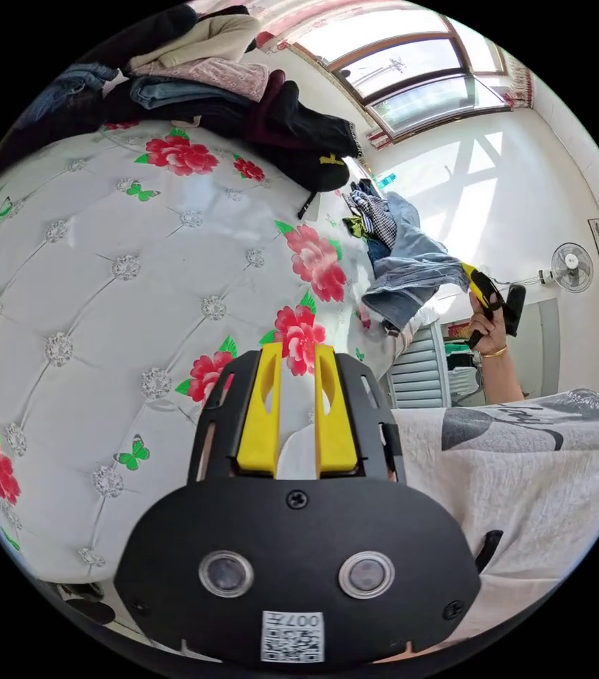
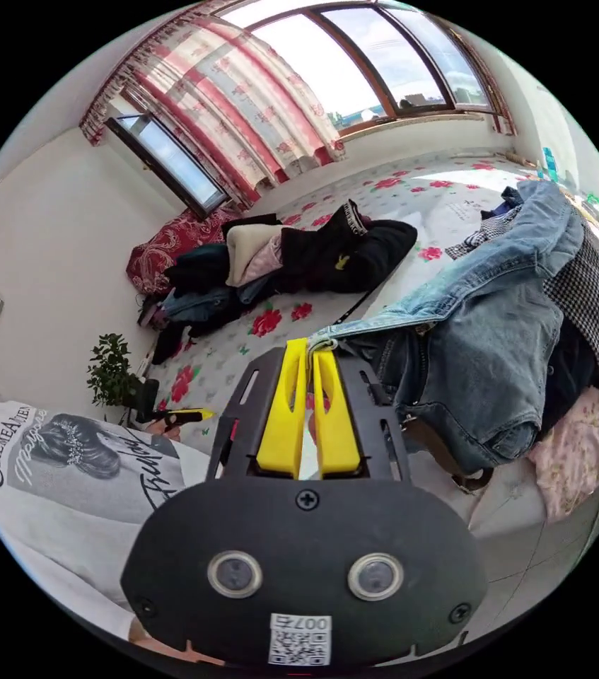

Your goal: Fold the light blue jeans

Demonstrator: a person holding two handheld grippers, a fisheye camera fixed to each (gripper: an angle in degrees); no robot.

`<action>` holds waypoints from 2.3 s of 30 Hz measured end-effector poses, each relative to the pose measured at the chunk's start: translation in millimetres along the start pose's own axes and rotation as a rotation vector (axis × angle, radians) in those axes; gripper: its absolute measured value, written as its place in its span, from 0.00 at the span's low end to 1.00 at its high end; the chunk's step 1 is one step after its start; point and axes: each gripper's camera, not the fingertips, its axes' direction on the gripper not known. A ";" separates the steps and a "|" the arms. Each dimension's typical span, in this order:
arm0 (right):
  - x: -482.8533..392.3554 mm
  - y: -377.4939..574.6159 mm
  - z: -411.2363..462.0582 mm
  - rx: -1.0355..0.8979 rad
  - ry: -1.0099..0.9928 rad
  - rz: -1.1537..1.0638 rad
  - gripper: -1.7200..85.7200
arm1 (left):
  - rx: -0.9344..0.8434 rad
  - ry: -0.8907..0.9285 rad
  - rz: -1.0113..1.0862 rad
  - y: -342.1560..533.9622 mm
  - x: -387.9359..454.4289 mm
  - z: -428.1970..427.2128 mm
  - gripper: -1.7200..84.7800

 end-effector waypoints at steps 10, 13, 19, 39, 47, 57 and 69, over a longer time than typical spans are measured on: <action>-297.5 69.3 207.4 -0.431 -0.590 -0.514 0.03 | 0.245 -0.074 -0.083 77.0 -59.5 -190.5 0.11; -325.8 90.7 217.9 -0.459 -0.563 -0.590 0.04 | 0.316 -0.238 -0.227 99.4 -107.1 -273.3 0.09; -247.7 120.0 224.4 -0.430 -0.251 -0.298 0.05 | 0.480 -0.276 -0.308 146.5 -141.9 -389.2 0.10; -6.0 103.7 144.1 -0.044 0.101 0.435 0.09 | -0.170 -0.336 0.091 -26.0 3.4 -211.7 0.02; 91.5 98.2 163.5 -0.002 0.029 0.728 0.09 | 0.130 -0.339 -0.134 47.7 0.8 -430.0 0.01; 63.7 90.3 122.2 0.192 -0.226 0.651 0.02 | 0.351 -0.372 -0.138 72.7 5.7 -597.5 0.01; -142.1 49.8 -149.2 0.618 -0.186 -0.060 0.02 | 0.694 -0.362 0.339 60.3 98.2 -821.0 0.01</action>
